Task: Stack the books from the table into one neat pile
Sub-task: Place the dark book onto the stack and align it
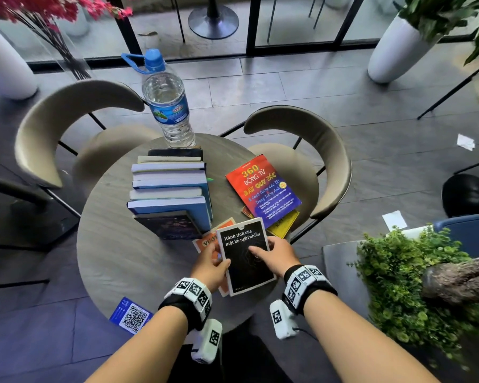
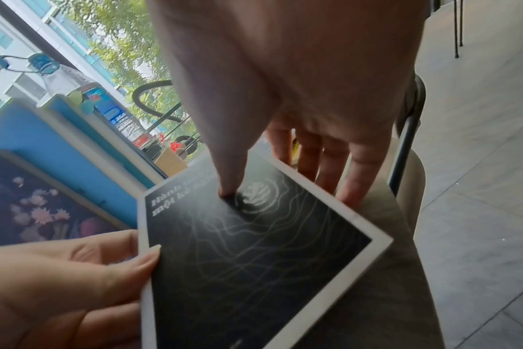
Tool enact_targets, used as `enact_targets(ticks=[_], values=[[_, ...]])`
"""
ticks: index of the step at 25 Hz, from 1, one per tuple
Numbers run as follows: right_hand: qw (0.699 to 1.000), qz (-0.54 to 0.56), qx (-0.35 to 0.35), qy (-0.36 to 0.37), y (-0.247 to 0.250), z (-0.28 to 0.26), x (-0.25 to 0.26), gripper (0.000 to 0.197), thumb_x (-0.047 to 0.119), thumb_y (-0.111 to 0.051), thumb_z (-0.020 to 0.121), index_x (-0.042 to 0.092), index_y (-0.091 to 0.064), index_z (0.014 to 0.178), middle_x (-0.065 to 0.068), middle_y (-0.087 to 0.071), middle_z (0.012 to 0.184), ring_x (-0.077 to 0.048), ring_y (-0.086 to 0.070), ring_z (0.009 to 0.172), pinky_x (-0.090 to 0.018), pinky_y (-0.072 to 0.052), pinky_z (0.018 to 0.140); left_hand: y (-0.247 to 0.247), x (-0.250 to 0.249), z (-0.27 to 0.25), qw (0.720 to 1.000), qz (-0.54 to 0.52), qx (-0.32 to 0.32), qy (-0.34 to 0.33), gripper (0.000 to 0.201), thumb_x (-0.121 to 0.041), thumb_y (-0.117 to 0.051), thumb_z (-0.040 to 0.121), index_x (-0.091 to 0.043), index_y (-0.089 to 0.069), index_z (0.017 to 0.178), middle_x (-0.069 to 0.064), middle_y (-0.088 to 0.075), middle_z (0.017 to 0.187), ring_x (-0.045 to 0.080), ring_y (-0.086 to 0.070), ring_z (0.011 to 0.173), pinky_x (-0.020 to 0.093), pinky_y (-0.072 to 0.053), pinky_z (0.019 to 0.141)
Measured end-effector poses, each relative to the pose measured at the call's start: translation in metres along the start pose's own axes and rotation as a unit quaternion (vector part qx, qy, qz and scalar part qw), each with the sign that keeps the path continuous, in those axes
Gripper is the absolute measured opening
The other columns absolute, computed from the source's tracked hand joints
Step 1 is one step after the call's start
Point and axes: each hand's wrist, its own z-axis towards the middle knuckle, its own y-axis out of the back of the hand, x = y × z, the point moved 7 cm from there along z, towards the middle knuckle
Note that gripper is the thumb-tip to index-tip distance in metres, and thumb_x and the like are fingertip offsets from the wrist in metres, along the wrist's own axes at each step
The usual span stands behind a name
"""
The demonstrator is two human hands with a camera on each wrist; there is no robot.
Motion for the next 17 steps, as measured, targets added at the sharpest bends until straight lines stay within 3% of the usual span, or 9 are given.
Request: enact_targets(ticks=[3,5,8,10,12,15,17], values=[[0.997,0.055,0.062,0.002,0.012,-0.001,0.007,0.035,0.030,-0.085,0.079,0.018,-0.072,0.109,0.002,-0.074,0.105,-0.012,-0.068,0.091,-0.030,-0.056,0.077,0.015,-0.021,-0.003,0.997,0.045,0.017,-0.059,0.036,0.000,-0.062,0.094,-0.032,-0.051,0.106,0.009,-0.070,0.101,0.015,-0.070,0.087,0.026,-0.053,0.082],[0.990,0.073,0.118,-0.010,0.021,-0.007,0.008,0.028,0.022,-0.085,0.080,0.016,-0.074,0.105,-0.001,-0.075,0.095,-0.012,-0.067,0.081,-0.027,-0.050,0.065,0.024,-0.035,-0.011,0.995,0.048,0.031,-0.084,0.034,0.002,-0.062,0.094,-0.030,-0.055,0.102,0.003,-0.076,0.095,0.014,-0.073,0.090,0.023,-0.053,0.081],[0.985,0.037,0.166,0.022,0.029,-0.018,0.018,0.016,0.017,-0.084,0.081,0.017,-0.078,0.096,0.004,-0.076,0.079,-0.007,-0.068,0.070,-0.023,-0.046,0.061,0.037,-0.048,-0.024,0.988,0.078,0.035,-0.125,0.035,0.002,-0.065,0.092,-0.032,-0.059,0.097,-0.006,-0.079,0.088,0.007,-0.074,0.089,0.021,-0.055,0.079],[0.985,0.012,0.167,0.046,0.028,-0.026,0.034,0.010,0.013,-0.084,0.081,0.019,-0.077,0.083,0.008,-0.073,0.068,-0.002,-0.066,0.063,-0.019,-0.046,0.057,0.050,-0.051,-0.030,0.983,0.097,0.033,-0.151,0.036,0.002,-0.067,0.090,-0.034,-0.061,0.095,-0.014,-0.078,0.089,0.002,-0.073,0.087,0.024,-0.056,0.081],[0.983,-0.013,0.168,0.072,0.019,-0.037,0.053,0.016,0.006,-0.083,0.080,0.019,-0.074,0.076,0.013,-0.070,0.059,0.005,-0.061,0.055,-0.015,-0.047,0.057,0.071,-0.050,-0.034,0.979,0.108,0.027,-0.169,0.036,0.001,-0.069,0.089,-0.033,-0.061,0.096,-0.022,-0.076,0.090,-0.003,-0.071,0.087,0.028,-0.056,0.085],[0.982,-0.032,0.152,0.107,-0.003,-0.048,0.077,0.010,0.005,-0.085,0.076,0.011,-0.077,0.081,0.012,-0.070,0.068,0.002,-0.058,0.062,-0.020,-0.049,0.065,0.107,-0.049,-0.045,0.974,0.109,0.023,-0.198,0.046,0.003,-0.070,0.088,-0.039,-0.062,0.102,-0.016,-0.077,0.100,0.004,-0.073,0.100,0.031,-0.057,0.094],[0.983,-0.037,0.123,0.129,-0.023,-0.057,0.094,0.015,0.015,-0.087,0.073,0.007,-0.078,0.082,0.008,-0.068,0.074,-0.003,-0.055,0.069,-0.027,-0.047,0.067,0.136,-0.046,-0.052,0.969,0.119,0.011,-0.215,0.047,0.005,-0.071,0.087,-0.039,-0.061,0.100,-0.015,-0.078,0.096,0.001,-0.073,0.096,0.023,-0.056,0.089]])
